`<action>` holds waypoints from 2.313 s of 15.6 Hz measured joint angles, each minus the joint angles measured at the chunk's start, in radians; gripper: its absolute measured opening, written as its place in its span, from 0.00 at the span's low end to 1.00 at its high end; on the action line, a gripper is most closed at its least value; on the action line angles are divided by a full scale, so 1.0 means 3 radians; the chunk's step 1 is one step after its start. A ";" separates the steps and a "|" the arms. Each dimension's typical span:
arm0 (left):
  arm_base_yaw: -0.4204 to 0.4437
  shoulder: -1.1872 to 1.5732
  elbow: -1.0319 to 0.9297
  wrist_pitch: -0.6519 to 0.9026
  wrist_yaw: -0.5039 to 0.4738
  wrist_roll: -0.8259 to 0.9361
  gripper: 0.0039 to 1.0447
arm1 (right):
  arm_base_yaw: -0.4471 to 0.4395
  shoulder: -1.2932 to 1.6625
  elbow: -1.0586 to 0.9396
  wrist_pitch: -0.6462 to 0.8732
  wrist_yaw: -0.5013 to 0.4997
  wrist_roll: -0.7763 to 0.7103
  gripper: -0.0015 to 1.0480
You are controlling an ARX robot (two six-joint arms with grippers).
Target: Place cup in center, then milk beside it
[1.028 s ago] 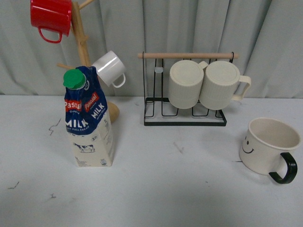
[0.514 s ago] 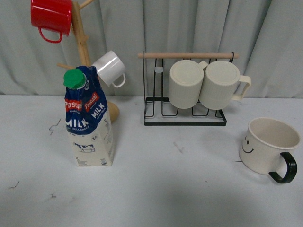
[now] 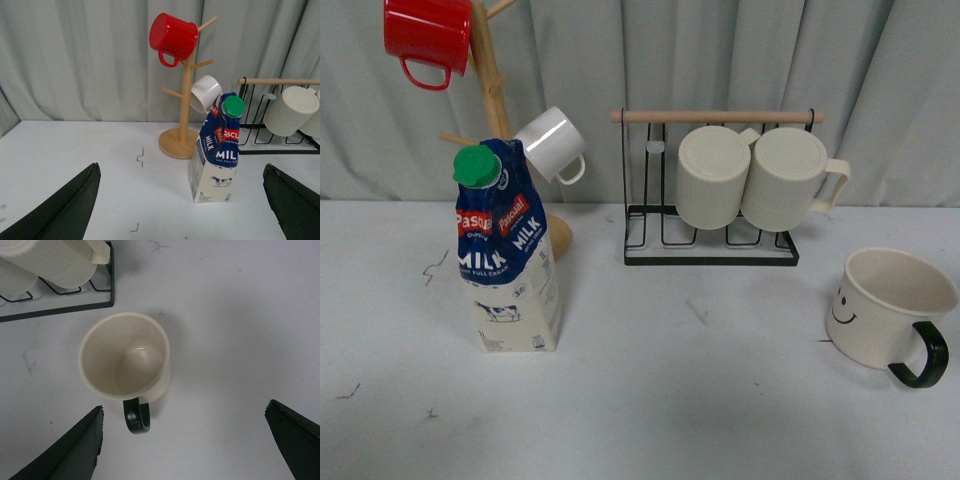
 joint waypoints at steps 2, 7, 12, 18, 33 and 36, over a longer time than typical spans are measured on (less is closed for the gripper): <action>0.0000 0.0000 0.0000 0.0000 0.0000 0.0000 0.94 | -0.0003 0.0354 0.0352 -0.0135 0.0004 0.0074 0.94; 0.0000 0.0000 0.0000 0.0000 0.0000 0.0000 0.94 | -0.0029 0.1216 0.1085 -0.0459 -0.0023 0.0347 0.94; 0.0000 0.0000 0.0000 0.0000 0.0001 -0.0001 0.94 | 0.0108 0.1732 0.1459 -0.0544 0.0106 0.0395 0.94; 0.0000 0.0000 0.0000 0.0000 0.0000 -0.0001 0.94 | 0.0238 0.2013 0.1715 -0.0665 0.0295 0.0395 0.88; 0.0000 0.0000 0.0000 0.0000 0.0000 -0.0001 0.94 | 0.0641 0.1338 0.1516 -0.0941 0.0120 0.0584 0.03; 0.0000 0.0000 0.0000 0.0000 0.0000 -0.0001 0.94 | 0.0974 0.1392 0.1559 -0.0954 0.0125 0.0598 0.03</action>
